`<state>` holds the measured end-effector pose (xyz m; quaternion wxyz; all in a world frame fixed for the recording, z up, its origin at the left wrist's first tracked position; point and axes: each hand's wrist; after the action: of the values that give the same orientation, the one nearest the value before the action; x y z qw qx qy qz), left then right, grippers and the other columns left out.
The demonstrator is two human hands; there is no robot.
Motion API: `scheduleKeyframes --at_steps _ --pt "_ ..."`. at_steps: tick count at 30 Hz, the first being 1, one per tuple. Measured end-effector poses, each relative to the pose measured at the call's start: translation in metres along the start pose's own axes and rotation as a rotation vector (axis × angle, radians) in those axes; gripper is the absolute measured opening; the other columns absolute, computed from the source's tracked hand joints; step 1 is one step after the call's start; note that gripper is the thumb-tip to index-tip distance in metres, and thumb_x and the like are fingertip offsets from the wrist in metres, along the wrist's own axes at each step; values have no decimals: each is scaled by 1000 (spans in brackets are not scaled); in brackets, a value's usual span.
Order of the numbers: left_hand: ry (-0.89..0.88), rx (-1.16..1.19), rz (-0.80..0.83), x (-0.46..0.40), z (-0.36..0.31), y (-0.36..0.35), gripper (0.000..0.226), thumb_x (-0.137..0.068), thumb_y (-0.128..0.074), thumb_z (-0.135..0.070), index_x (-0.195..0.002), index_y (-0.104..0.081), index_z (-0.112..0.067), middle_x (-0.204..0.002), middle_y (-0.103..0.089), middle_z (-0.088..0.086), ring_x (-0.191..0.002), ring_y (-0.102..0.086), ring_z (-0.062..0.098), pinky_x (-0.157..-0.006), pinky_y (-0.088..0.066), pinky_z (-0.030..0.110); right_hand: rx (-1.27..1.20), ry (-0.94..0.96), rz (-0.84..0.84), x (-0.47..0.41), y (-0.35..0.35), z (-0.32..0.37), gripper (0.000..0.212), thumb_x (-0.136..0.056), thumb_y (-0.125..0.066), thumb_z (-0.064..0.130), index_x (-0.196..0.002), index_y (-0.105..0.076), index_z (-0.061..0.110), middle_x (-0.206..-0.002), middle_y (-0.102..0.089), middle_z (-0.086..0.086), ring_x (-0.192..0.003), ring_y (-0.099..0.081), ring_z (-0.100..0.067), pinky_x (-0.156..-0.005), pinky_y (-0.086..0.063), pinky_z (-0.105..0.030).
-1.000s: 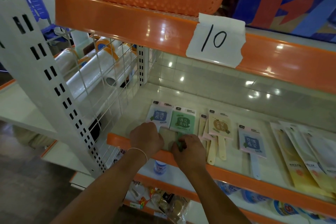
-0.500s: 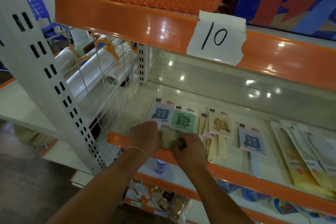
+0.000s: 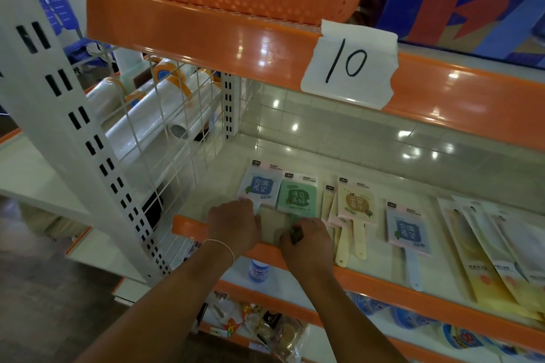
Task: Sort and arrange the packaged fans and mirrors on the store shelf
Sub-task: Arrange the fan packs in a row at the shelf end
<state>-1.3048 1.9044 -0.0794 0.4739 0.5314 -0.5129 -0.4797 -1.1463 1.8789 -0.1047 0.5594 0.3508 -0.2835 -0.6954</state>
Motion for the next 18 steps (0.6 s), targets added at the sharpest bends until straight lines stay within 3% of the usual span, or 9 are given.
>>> scheduleKeyframes --at_steps 4,8,12,14,16,18 --pt "19 39 19 -3 1 1 38 -92 -42 -47 -113 -55 -18 -101 -64 2 -93 -62 21 -77 -44 32 -1 26 4 1 0 0 15 -79 -67 27 -84 -66 12 -88 -59 -1 -73 -48 -10 -63 -39 -22" --pt "71 41 -6 -5 -1 7 44 -86 -44 -53 -109 -54 -17 -100 -61 3 -91 -60 23 -76 -44 33 -9 25 7 3 2 1 16 -80 -67 29 -85 -67 13 -90 -60 0 -74 -50 -10 -63 -40 -22" --pt "-38 34 -136 -19 -8 16 50 -89 -44 -45 -130 -45 -15 -126 -50 10 -113 -48 28 -90 -39 38 -18 8 14 2 2 -1 24 -79 -67 30 -94 -67 12 -100 -58 -1 -86 -55 -16 -70 -42 -21" --pt "-179 80 -66 -32 -12 14 54 -94 -42 -39 -143 -35 -19 -152 -29 11 -138 -28 30 -108 -31 43 -12 16 -1 2 2 -3 28 -80 -66 31 -100 -69 12 -109 -59 -4 -99 -55 -21 -78 -42 -22" --pt "-252 69 37 -41 -14 9 55 -98 -37 -38 -149 -26 -23 -161 -7 7 -147 -7 32 -116 -20 48 2 36 -21 4 2 -3 35 -78 -63 32 -107 -70 14 -118 -60 -6 -109 -53 -25 -88 -44 -29" --pt "-255 38 78 -44 -16 3 53 -98 -36 -39 -148 -29 -22 -160 -12 7 -147 -7 33 -116 -21 50 17 61 -42 4 2 -3 41 -75 -59 34 -112 -70 17 -122 -61 -6 -112 -53 -28 -94 -46 -35"
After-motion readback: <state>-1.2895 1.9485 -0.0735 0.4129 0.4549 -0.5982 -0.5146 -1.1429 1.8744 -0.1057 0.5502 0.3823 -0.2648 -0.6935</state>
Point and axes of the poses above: each hand's wrist, its own x-axis away from the middle knuckle, its own y-axis out of the back of the hand, z = x × y
